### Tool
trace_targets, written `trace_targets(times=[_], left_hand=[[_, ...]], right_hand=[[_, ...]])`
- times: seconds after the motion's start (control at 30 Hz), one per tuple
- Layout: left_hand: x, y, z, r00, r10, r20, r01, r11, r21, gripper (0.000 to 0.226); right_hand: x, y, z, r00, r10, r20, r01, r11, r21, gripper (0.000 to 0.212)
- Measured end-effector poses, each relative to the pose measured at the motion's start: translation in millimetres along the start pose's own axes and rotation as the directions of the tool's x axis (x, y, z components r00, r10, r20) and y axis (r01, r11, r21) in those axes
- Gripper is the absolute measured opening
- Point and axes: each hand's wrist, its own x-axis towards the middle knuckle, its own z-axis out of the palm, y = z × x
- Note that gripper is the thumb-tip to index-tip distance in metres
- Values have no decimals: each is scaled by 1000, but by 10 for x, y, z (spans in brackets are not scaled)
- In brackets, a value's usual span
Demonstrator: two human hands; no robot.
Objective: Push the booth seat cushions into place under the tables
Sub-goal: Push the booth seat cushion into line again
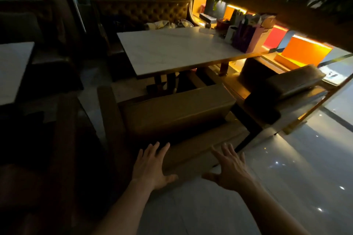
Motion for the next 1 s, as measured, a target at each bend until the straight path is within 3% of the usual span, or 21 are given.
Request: trace_targets(times=[0.2, 0.43, 0.67, 0.83, 1.0], left_hand=[[633, 61, 87, 994, -107, 23, 108, 993, -53, 112], [1104, 140, 330, 941, -331, 74, 337, 936, -98, 118], [1486, 127, 705, 896, -420, 145, 434, 897, -82, 125], [1565, 67, 1010, 889, -430, 156, 442, 896, -49, 121], [1554, 32, 1132, 901, -429, 68, 434, 897, -85, 114]], right_hand=[[865, 244, -6, 990, -71, 125, 65, 996, 53, 104], [1917, 638, 153, 940, -234, 248, 233, 972, 35, 105], [2637, 844, 499, 873, -275, 403, 333, 939, -81, 124], [2712, 768, 771, 896, -274, 349, 341, 929, -145, 127], [2737, 775, 772, 900, -289, 327, 355, 920, -164, 118]])
